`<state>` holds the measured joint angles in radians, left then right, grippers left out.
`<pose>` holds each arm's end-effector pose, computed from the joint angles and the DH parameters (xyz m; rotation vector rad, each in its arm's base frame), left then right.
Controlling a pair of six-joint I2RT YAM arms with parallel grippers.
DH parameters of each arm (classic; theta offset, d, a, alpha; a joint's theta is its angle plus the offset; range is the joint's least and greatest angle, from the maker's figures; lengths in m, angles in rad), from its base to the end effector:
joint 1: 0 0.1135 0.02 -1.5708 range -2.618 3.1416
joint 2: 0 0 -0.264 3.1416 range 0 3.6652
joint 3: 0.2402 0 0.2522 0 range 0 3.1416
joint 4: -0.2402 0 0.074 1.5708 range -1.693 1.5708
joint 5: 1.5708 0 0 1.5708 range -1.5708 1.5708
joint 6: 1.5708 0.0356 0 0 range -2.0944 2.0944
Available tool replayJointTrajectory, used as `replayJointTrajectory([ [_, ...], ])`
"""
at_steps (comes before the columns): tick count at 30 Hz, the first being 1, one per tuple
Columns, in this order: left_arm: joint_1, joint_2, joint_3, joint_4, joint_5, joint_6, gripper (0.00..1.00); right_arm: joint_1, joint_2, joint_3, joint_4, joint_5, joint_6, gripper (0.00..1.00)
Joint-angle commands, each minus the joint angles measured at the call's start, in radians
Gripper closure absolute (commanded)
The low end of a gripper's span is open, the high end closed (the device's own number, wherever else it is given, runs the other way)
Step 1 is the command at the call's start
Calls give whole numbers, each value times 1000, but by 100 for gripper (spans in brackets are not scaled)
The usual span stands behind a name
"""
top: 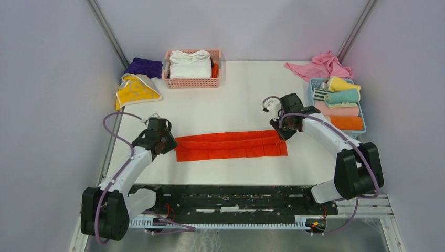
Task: Roll the towels
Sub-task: Fold the towel at the center of the board.
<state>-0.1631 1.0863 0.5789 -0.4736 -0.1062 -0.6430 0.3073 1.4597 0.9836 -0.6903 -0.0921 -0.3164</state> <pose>0.1991 -0.0289 0.1896 -0.6467 2.4701 -0.1794 0.2650 0.0875 0.2163 -0.8635 2.5945 0.1234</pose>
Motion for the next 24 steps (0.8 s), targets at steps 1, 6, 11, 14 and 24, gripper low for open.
replayJointTrajectory([
  [1,5,-123,-6,5,-55,-113,59,19,-98,20,-69,-28,31,68],
  [6,5,-280,-26,-45,-53,-175,46,30,-214,-4,-104,-40,65,65],
  [11,6,-407,-8,-121,-68,-191,42,32,-343,-14,-109,-35,128,61],
  [14,5,-431,-4,-154,-69,-208,37,32,-386,-7,-97,2,244,55],
  [24,5,-323,-50,-62,33,-250,38,26,-304,-76,-89,205,649,41],
])
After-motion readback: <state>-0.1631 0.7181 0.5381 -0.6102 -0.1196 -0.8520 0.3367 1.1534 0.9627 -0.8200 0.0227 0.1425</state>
